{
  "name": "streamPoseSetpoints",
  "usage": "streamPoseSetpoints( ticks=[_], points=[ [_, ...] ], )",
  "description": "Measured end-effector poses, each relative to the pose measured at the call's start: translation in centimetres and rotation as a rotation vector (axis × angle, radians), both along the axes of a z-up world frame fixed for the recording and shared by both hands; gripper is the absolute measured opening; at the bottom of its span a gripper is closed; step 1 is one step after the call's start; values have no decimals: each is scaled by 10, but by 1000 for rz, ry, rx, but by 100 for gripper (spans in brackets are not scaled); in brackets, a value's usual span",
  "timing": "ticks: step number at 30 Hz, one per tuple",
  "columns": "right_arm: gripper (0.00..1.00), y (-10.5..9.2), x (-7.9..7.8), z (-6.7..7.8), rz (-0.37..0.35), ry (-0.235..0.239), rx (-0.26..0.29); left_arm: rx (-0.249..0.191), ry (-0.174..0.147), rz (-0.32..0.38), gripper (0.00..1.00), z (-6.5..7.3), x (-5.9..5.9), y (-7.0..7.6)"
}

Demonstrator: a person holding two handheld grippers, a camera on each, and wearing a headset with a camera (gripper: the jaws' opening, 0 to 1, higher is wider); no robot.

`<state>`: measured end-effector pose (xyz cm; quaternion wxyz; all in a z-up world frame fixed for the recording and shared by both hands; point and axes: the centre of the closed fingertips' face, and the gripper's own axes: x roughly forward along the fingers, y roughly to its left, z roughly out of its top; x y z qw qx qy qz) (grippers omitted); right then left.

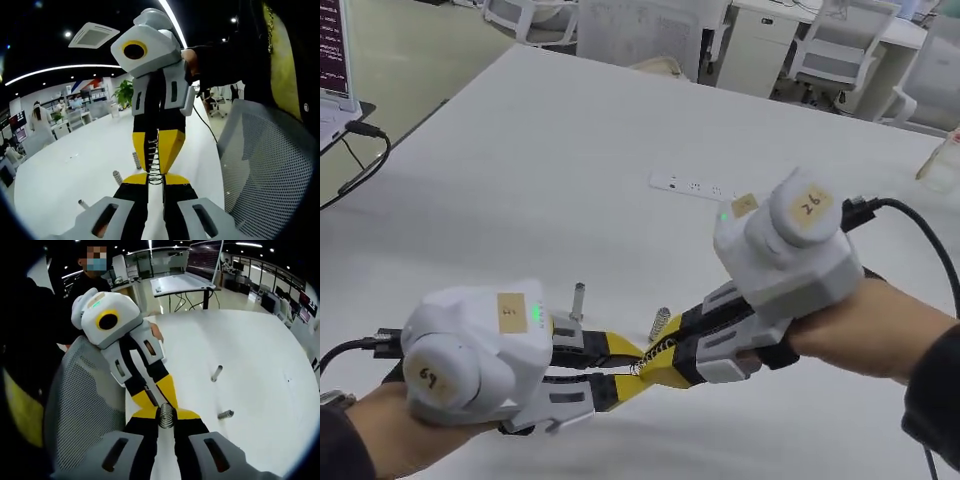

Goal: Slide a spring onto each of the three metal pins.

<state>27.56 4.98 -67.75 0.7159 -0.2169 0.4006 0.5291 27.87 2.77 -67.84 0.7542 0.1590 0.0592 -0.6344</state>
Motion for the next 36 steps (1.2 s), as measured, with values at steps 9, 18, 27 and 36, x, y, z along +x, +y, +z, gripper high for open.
streamPoseSetpoints(
  ticks=[9, 18, 27, 36],
  points=[
    [8, 1, 2, 0, 63, 5, -85, -7, 7, 10, 2, 1, 2, 0],
    [8, 2, 1, -3, 98, 25, -134, -6, 12, 9, 2, -2, 2, 1],
    [8, 2, 4, -5, 134, 27, -168, -1, 26, 25, 3, -4, 5, 3],
    [8, 3, 11, -3, 139, 12, -176, 0, 84, 61, 11, -10, 7, 11]
  ],
)
